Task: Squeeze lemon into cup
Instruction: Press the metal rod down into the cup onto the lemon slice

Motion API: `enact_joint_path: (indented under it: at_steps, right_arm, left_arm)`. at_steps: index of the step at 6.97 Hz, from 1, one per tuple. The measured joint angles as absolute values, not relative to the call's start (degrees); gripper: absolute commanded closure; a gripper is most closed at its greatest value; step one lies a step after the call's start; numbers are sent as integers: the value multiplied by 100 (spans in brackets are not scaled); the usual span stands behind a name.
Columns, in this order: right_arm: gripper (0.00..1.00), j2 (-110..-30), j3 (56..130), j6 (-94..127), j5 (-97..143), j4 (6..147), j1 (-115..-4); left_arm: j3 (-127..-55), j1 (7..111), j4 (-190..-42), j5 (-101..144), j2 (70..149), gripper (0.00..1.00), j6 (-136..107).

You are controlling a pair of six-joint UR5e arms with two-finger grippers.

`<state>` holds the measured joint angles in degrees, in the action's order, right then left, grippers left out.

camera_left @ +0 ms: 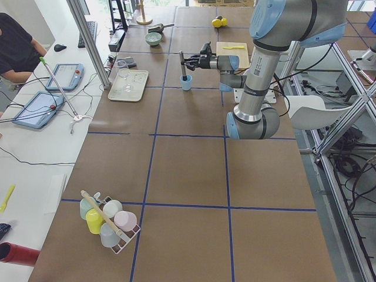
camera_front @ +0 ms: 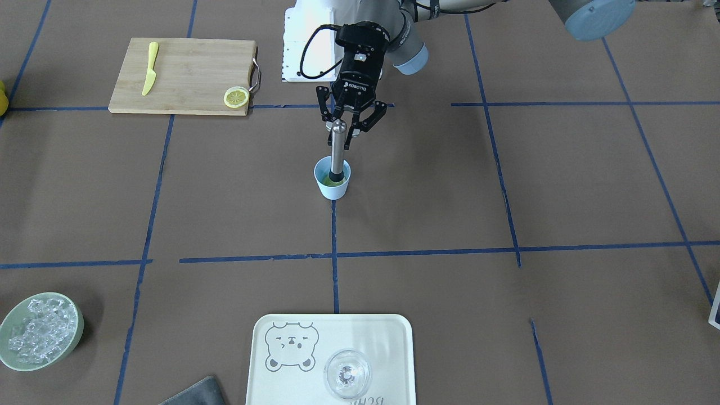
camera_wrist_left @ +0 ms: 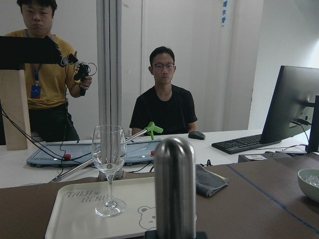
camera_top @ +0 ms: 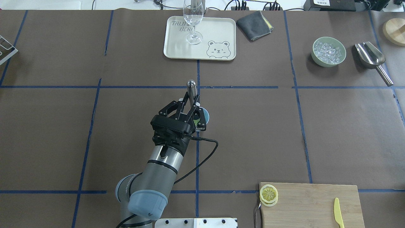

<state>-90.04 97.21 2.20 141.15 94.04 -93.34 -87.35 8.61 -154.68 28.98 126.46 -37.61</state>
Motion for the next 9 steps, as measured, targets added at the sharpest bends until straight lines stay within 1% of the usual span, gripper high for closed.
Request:
enact_joint_path:
  at_steps: [5,9]
  right_arm:
    - [0,-9008,9713,220,14115,9404,-9338]
    - [0,-8992,9712,220,14115,9404,-9341]
  left_arm:
    - [-8250,853,-15529,2903,12840,100,-3770]
    - [-8247,860,-15530,2937,12855,100,-3767]
